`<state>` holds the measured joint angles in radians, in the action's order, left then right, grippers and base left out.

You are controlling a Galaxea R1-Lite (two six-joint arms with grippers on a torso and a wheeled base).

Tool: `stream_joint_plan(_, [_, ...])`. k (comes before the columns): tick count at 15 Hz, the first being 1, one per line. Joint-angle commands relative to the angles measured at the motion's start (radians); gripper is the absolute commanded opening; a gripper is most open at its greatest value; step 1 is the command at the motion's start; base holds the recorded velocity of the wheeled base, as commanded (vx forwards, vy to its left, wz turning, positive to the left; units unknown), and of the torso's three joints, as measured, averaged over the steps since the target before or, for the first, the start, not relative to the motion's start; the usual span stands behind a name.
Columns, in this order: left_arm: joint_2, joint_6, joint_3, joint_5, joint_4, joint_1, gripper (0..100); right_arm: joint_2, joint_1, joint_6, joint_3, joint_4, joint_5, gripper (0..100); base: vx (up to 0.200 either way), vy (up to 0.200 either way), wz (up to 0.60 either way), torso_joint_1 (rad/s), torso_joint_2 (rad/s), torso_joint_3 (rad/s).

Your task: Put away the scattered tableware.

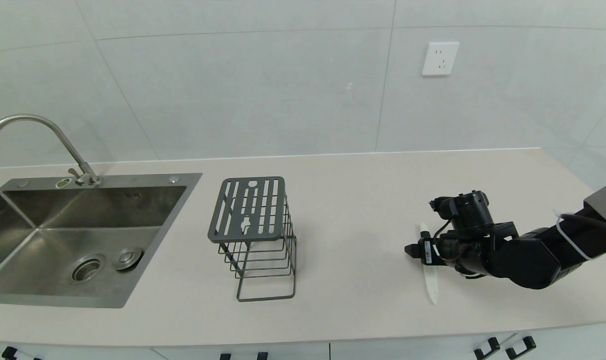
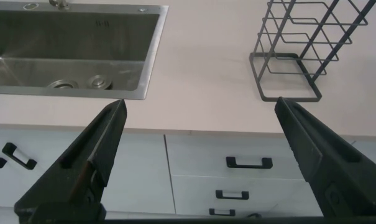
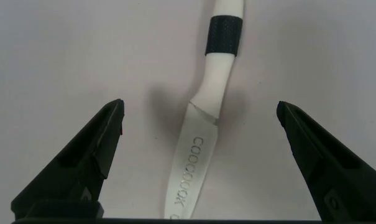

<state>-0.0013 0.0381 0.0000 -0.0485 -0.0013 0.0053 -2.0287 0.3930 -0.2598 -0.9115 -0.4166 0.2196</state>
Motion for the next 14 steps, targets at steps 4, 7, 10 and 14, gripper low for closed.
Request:
stream_joint_plan(4, [0.001, 0.002, 0.0, -0.001, 0.0, 0.001, 100, -0.039, 0.027, -0.001, -0.006, -0.001, 0.0, 100, 0.0, 0.0, 0.0, 0.0, 0.0, 0.0])
stream_joint_plan(7, [0.001, 0.002, 0.0, -0.001, 0.0, 0.001, 100, -0.041, 0.01, -0.001, -0.004, 0.001, 0.023, 100, 0.0, 0.0, 0.0, 0.0, 0.0, 0.0])
stream_joint_plan(10, [0.001, 0.0, 0.0, -0.001, 0.0, 0.001, 100, -0.044, 0.006, -0.001, -0.004, 0.001, 0.026, 100, 0.0, 0.0, 0.0, 0.0, 0.0, 0.0])
stream_joint_plan(14, [0.001, 0.0, 0.0, -0.001, 0.0, 0.001, 100, -0.057, 0.006, -0.001, -0.017, 0.001, 0.034, 100, 0.0, 0.0, 0.0, 0.0, 0.0, 0.0])
